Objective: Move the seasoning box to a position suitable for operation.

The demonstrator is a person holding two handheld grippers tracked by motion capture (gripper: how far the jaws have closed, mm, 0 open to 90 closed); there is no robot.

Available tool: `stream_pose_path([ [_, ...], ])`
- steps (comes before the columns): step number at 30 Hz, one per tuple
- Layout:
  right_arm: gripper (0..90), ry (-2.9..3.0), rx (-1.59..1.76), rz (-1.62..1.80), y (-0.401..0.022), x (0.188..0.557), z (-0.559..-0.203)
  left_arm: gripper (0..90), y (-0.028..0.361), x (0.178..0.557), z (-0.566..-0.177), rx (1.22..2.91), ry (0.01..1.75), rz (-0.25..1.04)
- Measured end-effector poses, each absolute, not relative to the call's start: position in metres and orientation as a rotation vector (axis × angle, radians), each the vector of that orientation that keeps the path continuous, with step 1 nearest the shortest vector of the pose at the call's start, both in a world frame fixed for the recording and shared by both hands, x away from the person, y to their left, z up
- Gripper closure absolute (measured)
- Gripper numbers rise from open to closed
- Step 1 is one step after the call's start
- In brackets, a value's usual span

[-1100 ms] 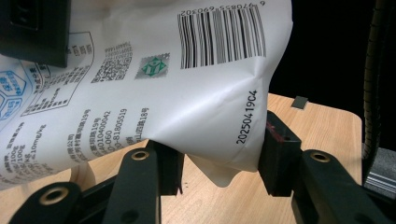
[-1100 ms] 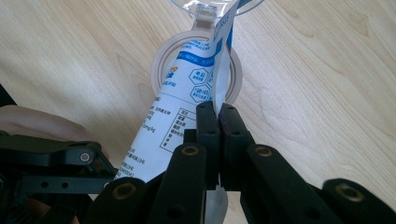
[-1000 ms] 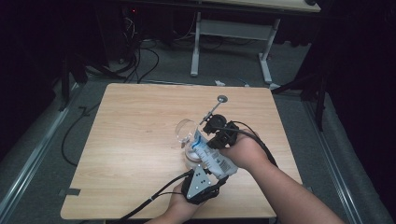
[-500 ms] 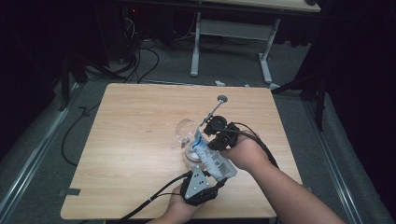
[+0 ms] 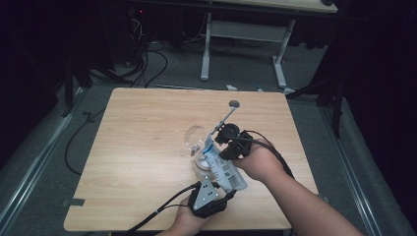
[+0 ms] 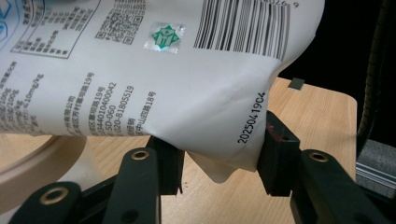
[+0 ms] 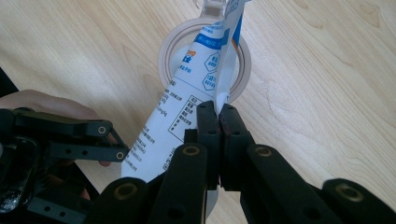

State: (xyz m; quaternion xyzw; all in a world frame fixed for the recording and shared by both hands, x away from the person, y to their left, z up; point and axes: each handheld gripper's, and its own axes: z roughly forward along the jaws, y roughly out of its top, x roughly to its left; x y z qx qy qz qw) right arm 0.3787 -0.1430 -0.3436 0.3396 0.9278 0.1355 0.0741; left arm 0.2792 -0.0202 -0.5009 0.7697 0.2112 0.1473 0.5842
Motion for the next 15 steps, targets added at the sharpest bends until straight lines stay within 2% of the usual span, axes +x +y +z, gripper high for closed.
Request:
stream_pose_path([
  [15,89.5,2.776,1.031,0.420,-0.1456,0.3745,-0.3404,59.5,-0.0184,0.2821,-0.5066,1.821,0.533,0.349],
])
